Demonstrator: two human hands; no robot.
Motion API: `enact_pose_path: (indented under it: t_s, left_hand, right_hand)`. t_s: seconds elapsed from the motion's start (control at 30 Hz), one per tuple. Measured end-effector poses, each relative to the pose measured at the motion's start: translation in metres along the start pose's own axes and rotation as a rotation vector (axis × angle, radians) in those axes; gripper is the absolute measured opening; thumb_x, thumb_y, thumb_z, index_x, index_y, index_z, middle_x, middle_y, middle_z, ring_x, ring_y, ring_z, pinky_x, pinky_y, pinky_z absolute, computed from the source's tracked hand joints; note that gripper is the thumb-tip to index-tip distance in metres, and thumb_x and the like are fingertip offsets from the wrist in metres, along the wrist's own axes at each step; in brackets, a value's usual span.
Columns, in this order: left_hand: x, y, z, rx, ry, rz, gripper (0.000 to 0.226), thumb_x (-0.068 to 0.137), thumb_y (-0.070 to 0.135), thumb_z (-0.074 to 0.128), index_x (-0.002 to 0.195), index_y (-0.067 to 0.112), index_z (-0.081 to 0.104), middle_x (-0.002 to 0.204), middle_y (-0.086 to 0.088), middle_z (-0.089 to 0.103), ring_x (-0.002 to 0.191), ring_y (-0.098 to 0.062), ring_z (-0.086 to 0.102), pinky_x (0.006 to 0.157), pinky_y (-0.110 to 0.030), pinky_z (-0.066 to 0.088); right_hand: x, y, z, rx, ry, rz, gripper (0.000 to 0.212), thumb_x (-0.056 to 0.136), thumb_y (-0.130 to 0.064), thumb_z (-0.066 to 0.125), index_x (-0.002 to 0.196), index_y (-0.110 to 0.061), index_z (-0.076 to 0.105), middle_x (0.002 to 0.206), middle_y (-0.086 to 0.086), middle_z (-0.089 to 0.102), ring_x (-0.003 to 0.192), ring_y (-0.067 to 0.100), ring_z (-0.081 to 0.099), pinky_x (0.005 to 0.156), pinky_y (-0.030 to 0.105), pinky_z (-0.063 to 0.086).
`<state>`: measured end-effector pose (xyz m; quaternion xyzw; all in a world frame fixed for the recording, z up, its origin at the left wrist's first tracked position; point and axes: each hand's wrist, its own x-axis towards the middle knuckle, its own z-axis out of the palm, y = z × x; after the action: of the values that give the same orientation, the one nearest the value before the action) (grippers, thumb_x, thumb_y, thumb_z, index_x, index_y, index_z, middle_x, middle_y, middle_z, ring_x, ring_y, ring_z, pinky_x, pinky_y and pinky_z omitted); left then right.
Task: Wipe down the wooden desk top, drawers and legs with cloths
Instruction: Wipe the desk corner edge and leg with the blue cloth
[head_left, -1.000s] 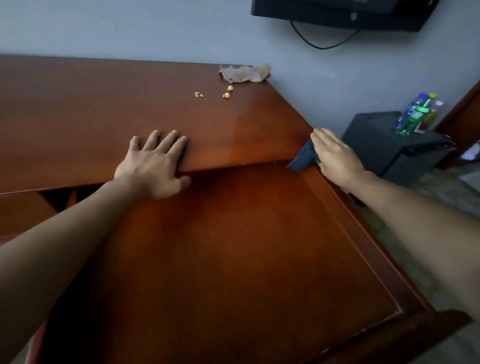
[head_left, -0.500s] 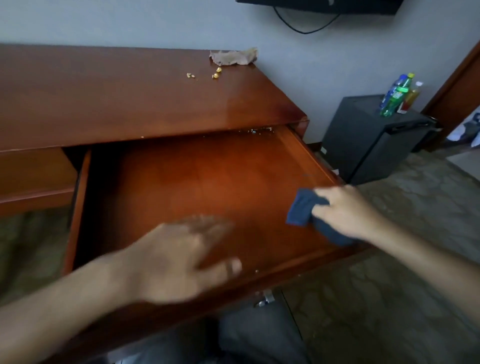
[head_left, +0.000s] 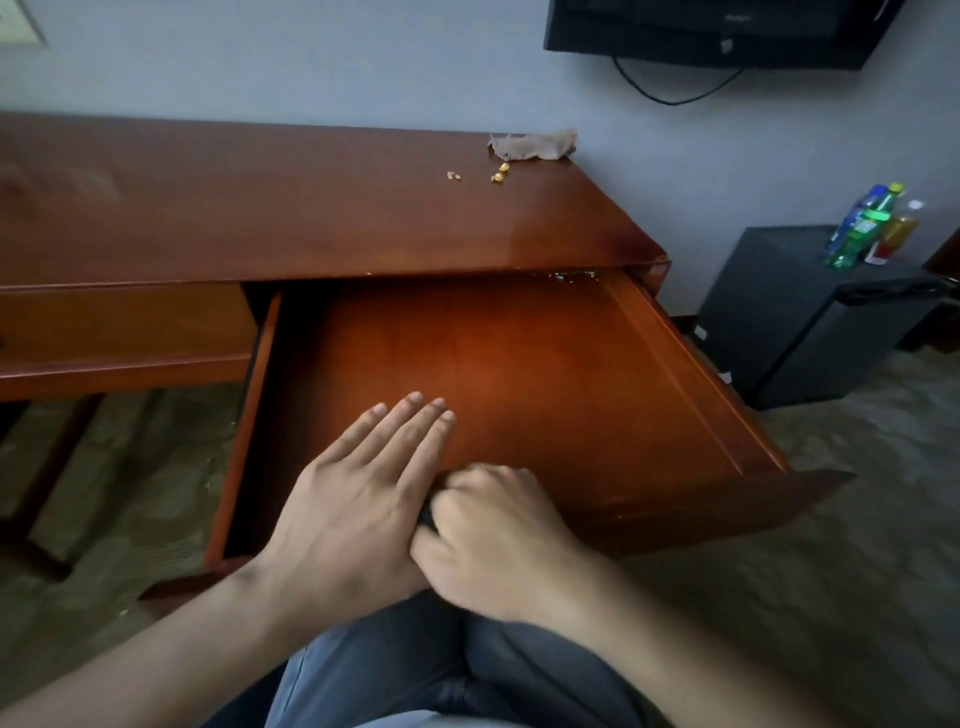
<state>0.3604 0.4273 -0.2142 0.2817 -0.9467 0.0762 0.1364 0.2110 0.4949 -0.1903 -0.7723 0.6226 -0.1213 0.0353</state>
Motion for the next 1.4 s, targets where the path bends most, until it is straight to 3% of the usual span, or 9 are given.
enact_pose_path:
  t_s: [0.13,0.33,0.7,0.97,1.07,1.13,1.2,1.3,1.4]
  left_hand:
    - [0.019,-0.011,0.007,0.048,0.034,-0.036,0.111,0.084,0.089,0.041,0.152,0.001,0.046,0.159,-0.013,0.044,0.15,-0.026,0.037,0.122,-0.044,0.029]
    - [0.047,-0.043,0.02,0.095,0.027,-0.134,0.125,0.077,0.1,0.033,0.155,0.003,0.041,0.161,-0.012,0.042,0.154,-0.026,0.03,0.125,-0.051,0.027]
    - [0.116,-0.112,0.049,0.141,0.034,-0.32,0.129,0.069,0.103,0.02,0.157,0.01,0.039,0.165,-0.012,0.035,0.155,-0.037,0.025,0.122,-0.065,0.016]
    - [0.162,-0.177,0.055,0.043,-0.217,-0.401,0.138,0.056,0.112,0.014,0.164,0.029,-0.006,0.173,-0.002,-0.009,0.158,-0.037,-0.01,0.12,-0.071,-0.001]
    - [0.168,-0.181,0.06,0.099,-0.193,-0.353,0.128,0.064,0.107,0.009,0.164,0.029,0.004,0.174,0.0,0.004,0.158,-0.037,0.005,0.118,-0.072,0.011]
    - [0.171,-0.181,0.064,0.131,-0.135,-0.355,0.116,0.072,0.101,0.009,0.164,0.029,0.014,0.172,0.0,0.014,0.157,-0.037,0.014,0.118,-0.07,0.017]
    - [0.174,-0.18,0.07,0.152,-0.066,-0.381,0.104,0.081,0.094,0.013,0.162,0.029,0.025,0.169,-0.001,0.027,0.153,-0.04,0.025,0.117,-0.068,0.022]
    - [0.177,-0.18,0.084,0.167,0.041,-0.396,0.094,0.088,0.086,0.019,0.155,0.025,0.044,0.16,-0.005,0.045,0.145,-0.045,0.039,0.114,-0.068,0.029]
    - [0.176,-0.184,0.09,0.168,0.094,-0.398,0.089,0.09,0.084,0.027,0.149,0.024,0.053,0.154,-0.006,0.052,0.14,-0.045,0.046,0.112,-0.067,0.033]
  right_hand:
    - [-0.014,0.052,-0.016,-0.011,-0.007,0.098,0.034,0.079,-0.053,0.038,0.068,-0.021,0.045,0.078,-0.005,0.056,0.076,0.023,0.059,0.063,0.038,0.049]
    - [-0.027,0.193,-0.065,-0.215,-0.035,0.648,0.042,0.09,-0.05,0.051,0.062,-0.02,0.059,0.068,-0.005,0.061,0.063,0.015,0.057,0.061,0.031,0.043]
    - [0.128,0.09,0.007,0.218,0.104,0.169,0.027,0.08,-0.033,0.048,0.09,-0.015,0.066,0.108,0.001,0.066,0.1,0.028,0.058,0.077,0.038,0.043]
    - [0.195,0.18,-0.039,0.291,0.894,0.486,0.044,0.086,-0.001,0.053,0.129,-0.004,0.063,0.129,0.017,0.059,0.117,0.034,0.058,0.102,0.032,0.04]
    - [0.242,0.188,-0.032,0.233,0.531,0.418,0.053,0.091,-0.017,0.06,0.142,-0.007,0.05,0.151,0.024,0.035,0.138,0.041,0.039,0.117,0.039,0.026]
    - [0.257,0.182,-0.024,0.098,0.092,0.376,0.066,0.095,-0.044,0.059,0.155,-0.03,0.035,0.169,0.01,0.005,0.155,0.035,0.006,0.125,0.049,0.007]
    - [0.259,0.182,-0.03,0.212,-0.07,0.377,0.08,0.089,-0.06,0.062,0.157,-0.048,0.022,0.17,-0.004,-0.012,0.156,0.028,-0.011,0.124,0.057,0.0]
    - [0.246,0.193,-0.042,0.197,-0.227,0.335,0.11,0.073,-0.07,0.076,0.157,-0.055,0.006,0.169,-0.008,-0.021,0.156,0.027,-0.014,0.124,0.059,0.001]
    - [0.24,0.196,-0.037,-0.116,-0.197,0.286,0.113,0.074,-0.066,0.079,0.16,-0.048,0.008,0.172,0.001,-0.004,0.154,0.033,0.017,0.119,0.056,0.025]
